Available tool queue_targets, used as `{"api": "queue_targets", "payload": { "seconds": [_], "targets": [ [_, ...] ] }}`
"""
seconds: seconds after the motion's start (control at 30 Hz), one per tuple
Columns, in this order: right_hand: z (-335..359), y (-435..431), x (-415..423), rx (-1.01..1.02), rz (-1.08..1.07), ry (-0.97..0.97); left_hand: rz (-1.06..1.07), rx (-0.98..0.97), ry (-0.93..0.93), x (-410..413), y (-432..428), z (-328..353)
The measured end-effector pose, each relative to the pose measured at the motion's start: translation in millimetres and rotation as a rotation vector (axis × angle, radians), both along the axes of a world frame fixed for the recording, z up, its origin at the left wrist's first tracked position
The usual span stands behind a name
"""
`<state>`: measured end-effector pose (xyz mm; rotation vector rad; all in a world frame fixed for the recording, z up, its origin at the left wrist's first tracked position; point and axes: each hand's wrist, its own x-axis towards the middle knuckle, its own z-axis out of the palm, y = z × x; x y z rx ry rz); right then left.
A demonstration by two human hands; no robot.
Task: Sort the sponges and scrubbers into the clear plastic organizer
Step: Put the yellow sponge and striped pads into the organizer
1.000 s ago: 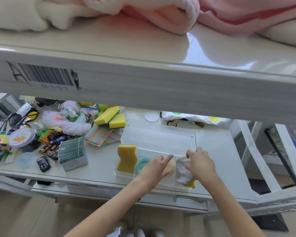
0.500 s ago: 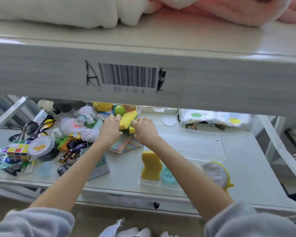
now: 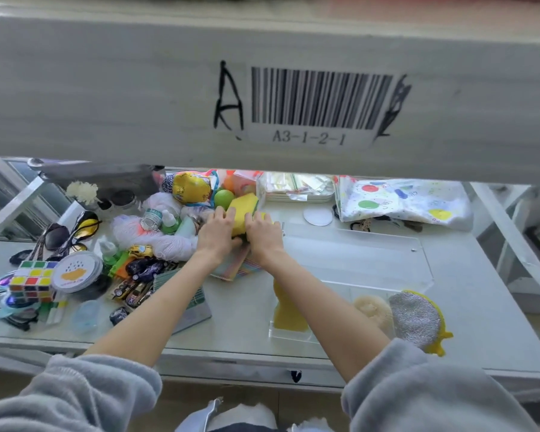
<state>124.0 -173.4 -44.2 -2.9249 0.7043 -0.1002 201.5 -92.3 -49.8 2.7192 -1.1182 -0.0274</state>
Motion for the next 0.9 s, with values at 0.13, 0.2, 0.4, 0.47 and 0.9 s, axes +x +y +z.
{"api": "queue_targets", "payload": {
  "seconds": [0.13, 0.2, 0.4, 0.47, 0.9],
  "targets": [
    [24.3, 3.5, -1.8, -0.017, 0.053, -0.143, 0.045, -0.135, -0.065, -0.1, 14.9, 32.1],
    [47.1, -0.2, -10.9, -0.028, 0.108, -0.226, 0.053, -0.161, -0.126, -5.8, 18.8, 53.9],
    [79.7, -50.7, -92.4, 0.005, 0.23, -0.29, -0.056, -0.249, -0.15, -51.8, 7.1, 94.0],
    [73.4, -72.1, -125.7, 0.053, 0.261, -0.262, -0.114, -0.296, -0.107, -66.5, 2.0, 97.2],
    [37.2, -136.0, -207.6, 0.242, 0.097, -0.05, -0.485, -0.281, 0.089, -114.3, -39.7, 64.6]
  ]
}}
